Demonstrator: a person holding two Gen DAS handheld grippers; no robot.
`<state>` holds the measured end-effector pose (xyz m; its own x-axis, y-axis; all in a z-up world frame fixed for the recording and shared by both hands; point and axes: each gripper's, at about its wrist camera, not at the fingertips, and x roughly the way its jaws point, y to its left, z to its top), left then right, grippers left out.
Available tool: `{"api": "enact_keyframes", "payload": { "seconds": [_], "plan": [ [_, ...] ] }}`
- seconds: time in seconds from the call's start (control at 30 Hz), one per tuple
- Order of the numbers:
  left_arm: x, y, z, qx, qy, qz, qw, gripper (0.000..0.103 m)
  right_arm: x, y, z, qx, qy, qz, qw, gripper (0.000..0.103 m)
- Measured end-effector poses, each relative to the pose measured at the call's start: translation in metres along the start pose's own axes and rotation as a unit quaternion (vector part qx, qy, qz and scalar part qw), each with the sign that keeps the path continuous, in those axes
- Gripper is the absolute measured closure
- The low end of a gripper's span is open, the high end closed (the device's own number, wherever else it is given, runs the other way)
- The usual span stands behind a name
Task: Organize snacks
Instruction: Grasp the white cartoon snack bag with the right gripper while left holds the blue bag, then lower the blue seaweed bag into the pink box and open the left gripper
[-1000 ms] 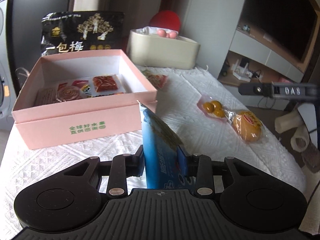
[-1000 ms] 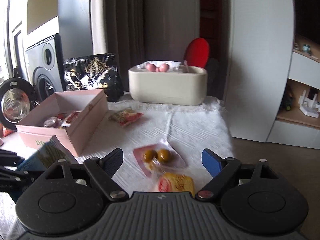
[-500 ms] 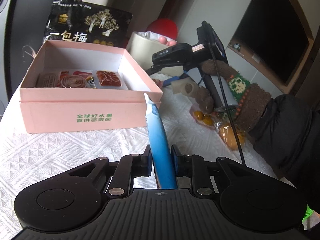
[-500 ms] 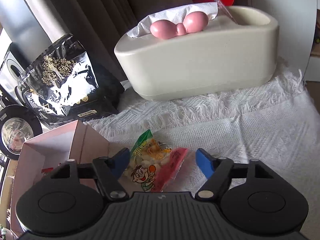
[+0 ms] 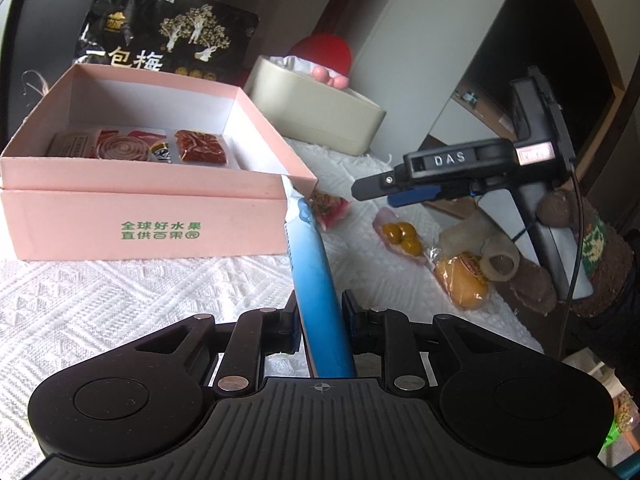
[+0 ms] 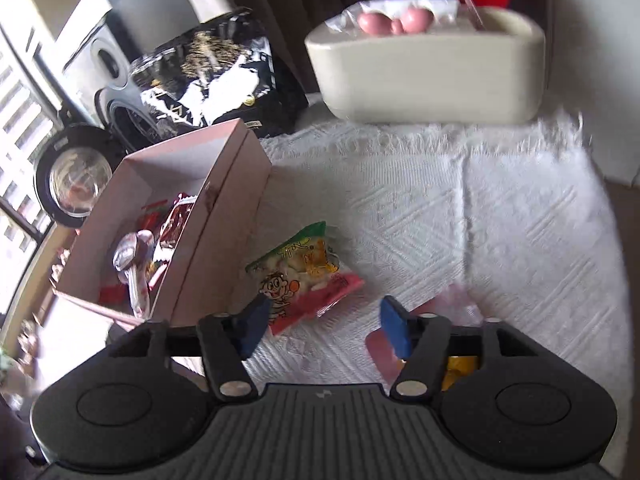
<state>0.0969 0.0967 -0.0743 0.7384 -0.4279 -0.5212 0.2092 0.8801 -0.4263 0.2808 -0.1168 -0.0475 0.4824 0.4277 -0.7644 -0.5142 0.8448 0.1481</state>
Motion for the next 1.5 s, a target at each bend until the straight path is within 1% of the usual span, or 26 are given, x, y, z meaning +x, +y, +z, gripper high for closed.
{"api": "enact_keyframes", "payload": {
  "seconds": [0.03, 0.07, 0.13, 0.17, 0.23, 0.33, 0.37, 0.43, 0.47, 0.5, 0.53, 0.6, 0.73, 0.83, 0.93, 1.03, 1.13, 1.2, 1.27, 1.4, 1.47, 1.5],
  "plan": [
    [0.0, 0.0, 0.0, -0.001, -0.001, -0.002, 1.0, 0.079, -0.002, 0.009, -0.001, -0.036, -0.014, -0.018, 0.999, 0.021],
    [0.001, 0.001, 0.0, -0.001, -0.003, -0.002, 1.0, 0.079, -0.002, 0.016, -0.002, -0.061, -0.022, -0.026, 0.998, 0.021],
    [0.004, 0.003, -0.001, -0.007, -0.004, 0.003, 1.0, 0.079, 0.005, 0.028, 0.0, -0.105, -0.022, -0.019, 0.994, 0.021],
    [0.005, 0.005, -0.002, -0.014, -0.004, 0.001, 0.9999, 0.079, 0.012, 0.031, 0.002, -0.112, -0.018, -0.018, 0.993, 0.021],
    [0.004, 0.008, -0.004, -0.023, -0.005, 0.001, 0.9997, 0.077, 0.031, 0.037, 0.009, -0.119, -0.001, -0.02, 0.993, 0.021],
    [0.001, 0.004, -0.004, -0.015, -0.005, 0.012, 0.9998, 0.076, 0.062, 0.037, 0.018, -0.112, 0.023, -0.03, 0.993, 0.021],
    [0.001, 0.004, -0.005, -0.015, -0.006, 0.014, 0.9998, 0.074, 0.068, 0.034, 0.021, -0.106, 0.03, -0.031, 0.994, 0.021],
    [0.001, 0.004, -0.004, -0.017, -0.006, 0.018, 0.9997, 0.071, 0.074, 0.025, 0.024, -0.072, 0.037, -0.015, 0.997, 0.023],
    [0.001, 0.004, -0.004, -0.017, -0.006, 0.018, 0.9997, 0.07, 0.071, 0.022, 0.024, -0.06, 0.034, -0.012, 0.998, 0.029],
    [0.001, 0.004, -0.005, -0.017, -0.006, 0.016, 0.9997, 0.07, 0.064, 0.022, 0.021, -0.057, 0.036, -0.008, 0.998, 0.046],
    [0.001, 0.005, -0.005, -0.018, -0.005, 0.012, 0.9997, 0.07, 0.057, 0.022, 0.018, -0.055, 0.038, -0.004, 0.998, 0.046],
    [0.001, 0.004, -0.004, -0.017, -0.005, 0.007, 0.9998, 0.071, 0.035, 0.026, 0.006, -0.056, 0.024, 0.0, 0.998, 0.046],
    [0.001, -0.002, -0.004, -0.003, -0.001, -0.001, 1.0, 0.079, -0.017, 0.034, -0.028, -0.066, -0.002, -0.001, 0.998, 0.046],
    [0.001, -0.007, -0.002, -0.005, 0.011, 0.001, 0.9999, 0.08, -0.05, 0.038, -0.054, -0.056, -0.012, 0.001, 0.998, 0.046],
    [-0.003, -0.008, -0.002, -0.019, 0.02, 0.003, 0.9996, 0.082, -0.077, 0.044, -0.079, -0.056, -0.025, -0.003, 0.998, 0.046],
    [-0.013, -0.016, -0.003, -0.008, 0.018, 0.006, 0.9998, 0.083, -0.098, 0.051, -0.096, -0.065, -0.05, -0.02, 0.996, 0.046],
    [-0.032, -0.025, -0.001, 0.005, 0.011, 0.002, 0.9999, 0.084, -0.113, 0.056, -0.107, -0.056, -0.062, -0.01, 0.996, 0.046],
    [-0.048, -0.029, 0.007, 0.006, -0.002, 0.0, 1.0, 0.084, -0.119, 0.06, -0.112, -0.057, -0.064, -0.001, 0.996, 0.046],
    [-0.067, -0.03, 0.022, 0.007, -0.031, 0.007, 0.9995, 0.084, -0.124, 0.066, -0.115, -0.065, -0.075, 0.0, 0.995, 0.046],
    [-0.099, -0.032, 0.069, 0.026, -0.105, 0.047, 0.993, 0.084, -0.135, 0.078, -0.113, -0.071, -0.11, 0.016, 0.991, 0.046],
    [-0.103, -0.028, 0.092, 0.027, -0.121, 0.055, 0.9907, 0.084, -0.138, 0.083, -0.111, -0.076, -0.121, 0.025, 0.989, 0.046],
    [-0.102, -0.024, 0.107, 0.019, -0.129, 0.058, 0.9898, 0.084, -0.139, 0.085, -0.11, -0.078, -0.126, 0.027, 0.989, 0.046]
  ]
}}
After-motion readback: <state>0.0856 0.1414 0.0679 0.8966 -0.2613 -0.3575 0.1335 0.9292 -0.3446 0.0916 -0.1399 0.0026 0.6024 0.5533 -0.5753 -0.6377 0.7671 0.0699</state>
